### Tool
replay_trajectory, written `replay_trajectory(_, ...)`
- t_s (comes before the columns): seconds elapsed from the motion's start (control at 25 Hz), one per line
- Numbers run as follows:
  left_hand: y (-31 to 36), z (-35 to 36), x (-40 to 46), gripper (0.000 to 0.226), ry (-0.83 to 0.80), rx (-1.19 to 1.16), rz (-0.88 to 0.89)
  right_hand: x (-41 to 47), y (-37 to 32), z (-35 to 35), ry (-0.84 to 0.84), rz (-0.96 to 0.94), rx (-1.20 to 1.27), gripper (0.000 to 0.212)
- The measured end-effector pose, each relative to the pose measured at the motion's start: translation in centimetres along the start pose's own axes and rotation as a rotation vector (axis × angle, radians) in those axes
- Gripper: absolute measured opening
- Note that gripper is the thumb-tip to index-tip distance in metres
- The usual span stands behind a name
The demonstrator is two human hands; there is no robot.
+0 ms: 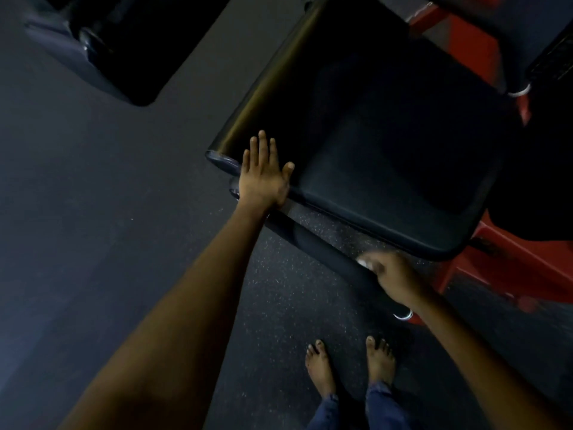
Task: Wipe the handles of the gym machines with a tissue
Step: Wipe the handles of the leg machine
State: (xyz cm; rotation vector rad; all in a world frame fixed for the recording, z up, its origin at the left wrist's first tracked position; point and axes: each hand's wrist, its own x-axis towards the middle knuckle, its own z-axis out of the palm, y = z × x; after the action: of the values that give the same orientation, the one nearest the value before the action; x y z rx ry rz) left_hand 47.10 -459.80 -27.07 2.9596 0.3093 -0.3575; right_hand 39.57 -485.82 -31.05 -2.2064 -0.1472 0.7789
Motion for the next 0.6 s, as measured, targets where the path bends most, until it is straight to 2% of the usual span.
replay_trajectory(0.08,3.1,1.6,-0.9,0.062,0.001,0.048,0.048,1.6,-4.4,1.4,0.246,-0.137,0.074,0.021)
replay_trajectory(0.16,4.2,2.9,-1.8,0.063,0.035,0.121,0.077,2.1,-7.5,2.7,0.267,-0.338,0.116,0.015)
replay_trajectory(0.24,4.2,3.2,-1.9,0.063,0.051,0.142,0.065,0.8,-5.7,3.0,0.263,-0.468,0.039,0.015)
replay_trajectory(0.36,4.5,3.3,-2.0,0.064,0.047,0.186,0.048,-3.5,1.0,1.5,0.263,-0.382,-0.128,0.026)
replay_trajectory(0.48,5.1,3.5,-2.2,0.063,0.048,0.214,0.022,-5.6,2.9,0.2,0.294,-0.200,-0.109,0.022)
replay_trajectory(0.6,5.0,3.4,-2.1,0.063,0.048,0.217,0.015,-3.6,-1.9,2.1,0.362,-0.377,-0.090,0.020)
